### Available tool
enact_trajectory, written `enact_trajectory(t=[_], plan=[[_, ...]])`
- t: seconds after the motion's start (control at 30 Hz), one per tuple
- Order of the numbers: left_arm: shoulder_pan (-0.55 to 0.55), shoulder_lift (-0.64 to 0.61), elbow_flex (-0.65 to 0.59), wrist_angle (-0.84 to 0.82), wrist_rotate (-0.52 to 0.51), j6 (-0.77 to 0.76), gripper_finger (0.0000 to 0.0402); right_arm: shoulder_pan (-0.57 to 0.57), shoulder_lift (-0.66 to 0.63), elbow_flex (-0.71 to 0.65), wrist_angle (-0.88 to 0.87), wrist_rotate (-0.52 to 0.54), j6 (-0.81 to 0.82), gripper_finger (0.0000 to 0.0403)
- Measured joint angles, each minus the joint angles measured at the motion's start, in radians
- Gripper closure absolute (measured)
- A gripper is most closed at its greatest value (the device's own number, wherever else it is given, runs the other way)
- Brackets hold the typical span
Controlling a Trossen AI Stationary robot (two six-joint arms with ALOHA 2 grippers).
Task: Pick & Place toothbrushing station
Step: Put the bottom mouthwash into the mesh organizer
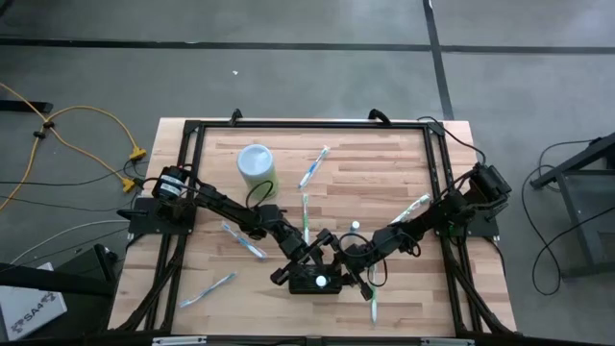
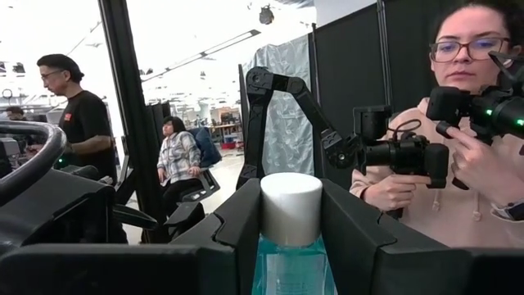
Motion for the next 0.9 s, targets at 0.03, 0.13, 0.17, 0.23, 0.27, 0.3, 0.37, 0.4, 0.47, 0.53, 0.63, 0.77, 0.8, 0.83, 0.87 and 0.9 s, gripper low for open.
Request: enact_trajectory(t=[0.03, 0.13, 0.17, 0.23, 0.27, 0.3, 0.37, 0.4, 0.47, 0.53, 0.63, 0.77, 0.8, 0.83, 0.87, 0.9], plan=[[0.000, 0.000, 0.000, 0.000, -0.001, 0.000, 0.0293, 0.000, 0.000, 0.000, 0.000, 0.000, 0.000, 0.0324], [0.000, 0.000, 0.000, 0.000, -0.010, -0.011, 0.0292, 0.000, 0.000, 0.000, 0.000, -0.001, 0.000, 0.0323], [0.000, 0.000, 0.000, 0.000, -0.014, -0.018, 0.0292, 0.000, 0.000, 0.000, 0.000, -0.001, 0.000, 0.0323], [0.000, 0.000, 0.000, 0.000, -0.017, -0.020, 0.0292, 0.001, 0.000, 0.000, 0.000, -0.001, 0.000, 0.0324], [0.000, 0.000, 0.000, 0.000, -0.018, -0.022, 0.0292, 0.001, 0.000, 0.000, 0.000, -0.001, 0.000, 0.0324], [0.000, 0.000, 0.000, 0.000, -0.018, -0.026, 0.0292, 0.001, 0.000, 0.000, 0.000, -0.001, 0.000, 0.0324], [0.000, 0.000, 0.000, 0.000, -0.020, -0.027, 0.0291, 0.001, 0.000, 0.000, 0.000, -0.001, 0.000, 0.0323], [0.000, 0.000, 0.000, 0.000, -0.021, -0.027, 0.0291, 0.001, 0.000, 0.000, 0.000, -0.001, 0.003, 0.0323], [0.000, 0.000, 0.000, -0.001, -0.024, -0.027, 0.0291, 0.001, 0.000, 0.000, 0.000, -0.001, 0.007, 0.0323], [-0.001, 0.000, 0.000, -0.003, -0.032, -0.027, 0.0291, 0.001, 0.000, 0.000, 0.000, -0.002, 0.007, 0.0324], [-0.004, 0.000, 0.000, -0.008, -0.036, -0.027, 0.0291, 0.001, 0.000, 0.000, 0.000, -0.002, 0.007, 0.0324], [-0.012, 0.000, 0.000, -0.025, -0.044, -0.004, 0.0291, 0.001, 0.000, 0.000, -0.006, -0.004, 0.007, 0.0321], [-0.015, 0.000, 0.000, -0.026, -0.044, 0.002, 0.0291, 0.001, 0.000, 0.000, -0.006, -0.004, 0.007, 0.0321], [-0.018, 0.000, 0.000, -0.026, -0.044, 0.004, 0.0291, 0.001, 0.000, 0.000, -0.006, -0.004, 0.007, 0.0323], [-0.021, 0.000, 0.000, -0.026, -0.044, 0.006, 0.0291, 0.001, 0.000, 0.000, -0.006, -0.004, 0.007, 0.0324], [-0.022, 0.000, 0.000, -0.027, -0.046, 0.008, 0.0291, 0.001, 0.000, 0.000, -0.006, -0.004, 0.007, 0.0324]])
